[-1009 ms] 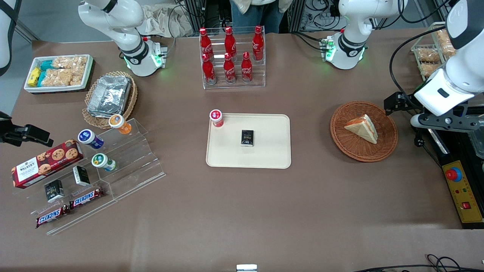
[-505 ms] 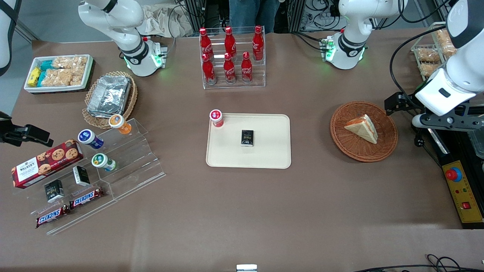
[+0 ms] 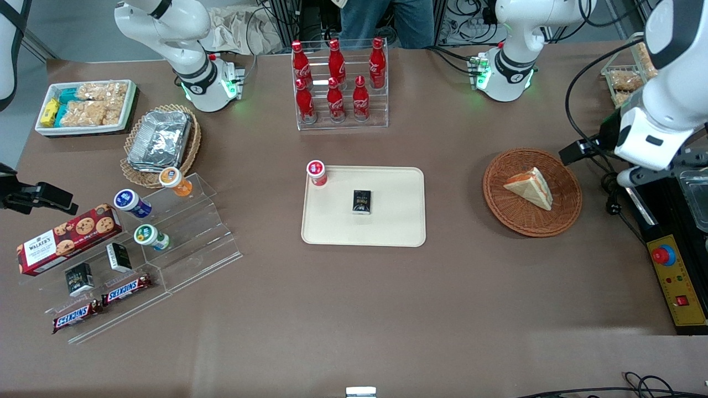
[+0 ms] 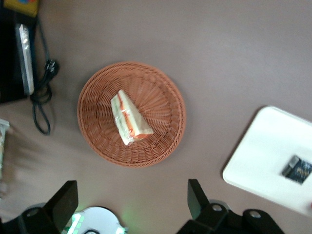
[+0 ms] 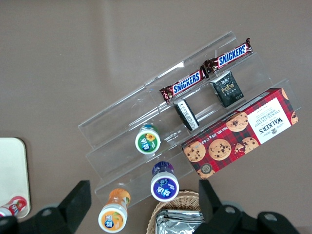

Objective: Place sandwich from basket to tray
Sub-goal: 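Move the left gripper over the wrapped sandwich in the wicker basket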

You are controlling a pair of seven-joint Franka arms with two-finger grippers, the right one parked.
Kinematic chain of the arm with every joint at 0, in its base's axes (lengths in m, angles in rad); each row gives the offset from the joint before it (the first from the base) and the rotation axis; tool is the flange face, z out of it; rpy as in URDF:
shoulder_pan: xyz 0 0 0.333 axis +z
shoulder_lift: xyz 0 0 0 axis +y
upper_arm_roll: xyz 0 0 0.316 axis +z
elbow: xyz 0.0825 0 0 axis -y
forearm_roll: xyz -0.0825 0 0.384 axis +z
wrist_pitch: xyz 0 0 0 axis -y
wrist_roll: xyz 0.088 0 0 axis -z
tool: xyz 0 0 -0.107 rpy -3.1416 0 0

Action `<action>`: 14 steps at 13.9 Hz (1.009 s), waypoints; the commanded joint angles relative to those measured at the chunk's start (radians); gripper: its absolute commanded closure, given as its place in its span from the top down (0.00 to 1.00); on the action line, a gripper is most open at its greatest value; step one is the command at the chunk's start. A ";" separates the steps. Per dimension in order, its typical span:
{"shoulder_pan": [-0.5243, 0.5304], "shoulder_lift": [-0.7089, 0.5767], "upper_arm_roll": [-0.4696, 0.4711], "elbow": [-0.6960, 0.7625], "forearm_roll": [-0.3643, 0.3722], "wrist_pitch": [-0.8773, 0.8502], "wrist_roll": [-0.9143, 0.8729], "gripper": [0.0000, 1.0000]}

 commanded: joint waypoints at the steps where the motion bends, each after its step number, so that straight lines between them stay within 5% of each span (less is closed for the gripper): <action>1: 0.040 -0.240 0.001 -0.304 0.004 0.093 -0.106 1.00; 8: 0.064 -0.239 0.000 -0.450 0.007 0.220 -0.203 1.00; 14: 0.071 -0.033 0.000 -0.613 0.008 0.566 -0.367 1.00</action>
